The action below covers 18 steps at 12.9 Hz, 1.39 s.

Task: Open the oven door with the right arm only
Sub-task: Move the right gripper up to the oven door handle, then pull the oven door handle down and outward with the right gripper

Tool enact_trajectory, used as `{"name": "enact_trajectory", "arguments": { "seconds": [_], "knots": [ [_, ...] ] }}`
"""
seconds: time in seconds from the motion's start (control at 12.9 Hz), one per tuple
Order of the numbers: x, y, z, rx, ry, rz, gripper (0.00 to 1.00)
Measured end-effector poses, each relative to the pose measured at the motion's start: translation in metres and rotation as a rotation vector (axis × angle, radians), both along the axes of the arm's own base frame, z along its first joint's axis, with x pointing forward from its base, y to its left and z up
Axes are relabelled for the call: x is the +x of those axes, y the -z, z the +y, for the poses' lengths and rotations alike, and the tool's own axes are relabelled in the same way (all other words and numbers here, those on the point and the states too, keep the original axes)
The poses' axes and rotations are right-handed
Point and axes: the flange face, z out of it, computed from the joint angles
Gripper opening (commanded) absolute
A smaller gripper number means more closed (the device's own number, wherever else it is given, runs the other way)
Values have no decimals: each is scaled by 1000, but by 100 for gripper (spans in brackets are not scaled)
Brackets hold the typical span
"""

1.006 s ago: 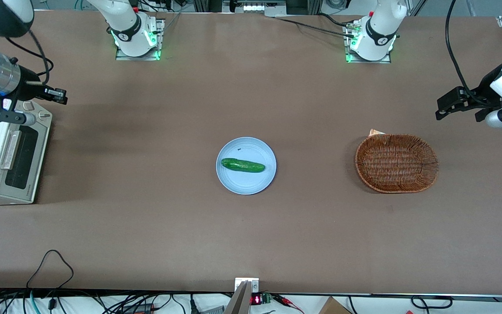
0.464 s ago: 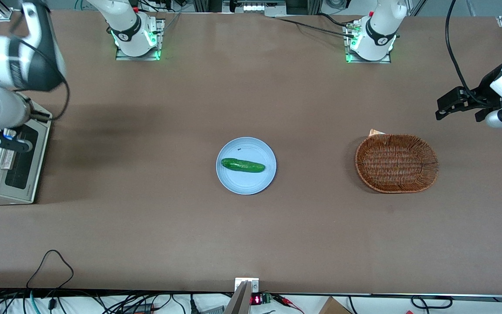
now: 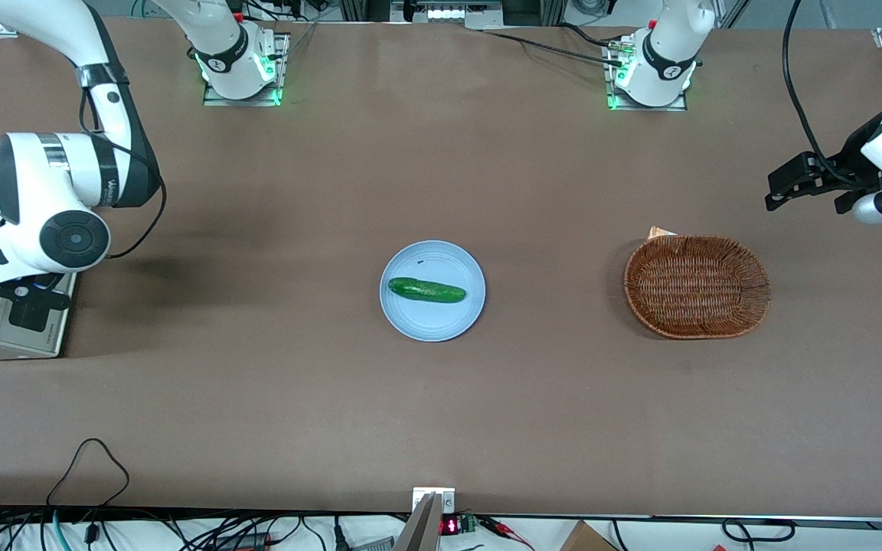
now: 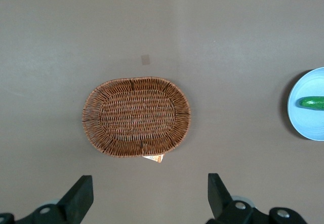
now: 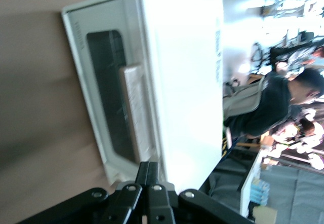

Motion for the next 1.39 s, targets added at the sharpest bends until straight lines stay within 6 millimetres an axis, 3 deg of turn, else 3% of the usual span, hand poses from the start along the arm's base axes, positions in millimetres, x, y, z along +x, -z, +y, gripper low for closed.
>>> {"name": "enact_trajectory", "arguments": {
  "seconds": [0.31,0.54,0.77,1.39],
  "knots": [
    [1,29,-15,-96,-47,-26,1],
    [-3,55,-36,-87,-76,-50,1],
    [-6,61,-48,-78,-79,-55,1],
    [-13,78,-48,-90,-64,-60,1]
  ]
}}
